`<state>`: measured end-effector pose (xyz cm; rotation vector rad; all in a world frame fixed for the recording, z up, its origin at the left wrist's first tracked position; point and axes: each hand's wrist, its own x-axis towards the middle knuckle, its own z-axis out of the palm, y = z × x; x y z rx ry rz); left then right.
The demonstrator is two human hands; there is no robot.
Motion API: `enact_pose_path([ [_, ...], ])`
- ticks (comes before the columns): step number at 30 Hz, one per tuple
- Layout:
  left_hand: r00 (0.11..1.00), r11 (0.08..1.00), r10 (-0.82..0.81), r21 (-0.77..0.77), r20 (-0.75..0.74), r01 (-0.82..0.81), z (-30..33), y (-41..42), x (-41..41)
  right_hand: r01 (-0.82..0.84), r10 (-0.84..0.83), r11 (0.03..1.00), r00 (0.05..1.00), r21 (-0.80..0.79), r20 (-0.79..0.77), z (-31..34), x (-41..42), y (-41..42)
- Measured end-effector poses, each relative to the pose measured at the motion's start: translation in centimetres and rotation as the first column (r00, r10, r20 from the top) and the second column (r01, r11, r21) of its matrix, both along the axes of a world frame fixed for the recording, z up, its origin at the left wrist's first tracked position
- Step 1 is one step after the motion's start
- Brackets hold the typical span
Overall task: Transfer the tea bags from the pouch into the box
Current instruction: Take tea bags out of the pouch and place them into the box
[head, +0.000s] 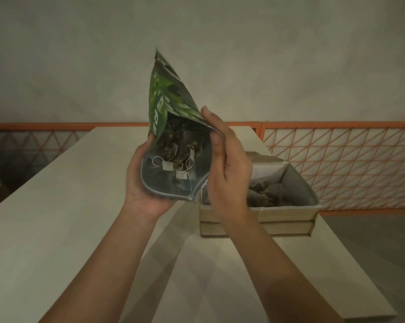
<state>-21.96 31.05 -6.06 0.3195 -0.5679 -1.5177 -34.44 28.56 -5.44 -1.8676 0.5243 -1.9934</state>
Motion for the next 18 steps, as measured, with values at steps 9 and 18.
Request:
enact_pose_path([
  [9,0.998,0.997,-0.066,-0.049,-0.010,0.065,-0.17,-0.56,0.27,0.049,-0.048,0.997,0.999,0.061,-0.013,-0.40,0.19,-0.13],
  [18,0.996,0.995,-0.086,0.048,0.002,0.086,-0.88,-1.03,0.29,0.206,-0.173,0.968,0.963,0.147,-0.207,-0.78,-0.24,-0.92],
])
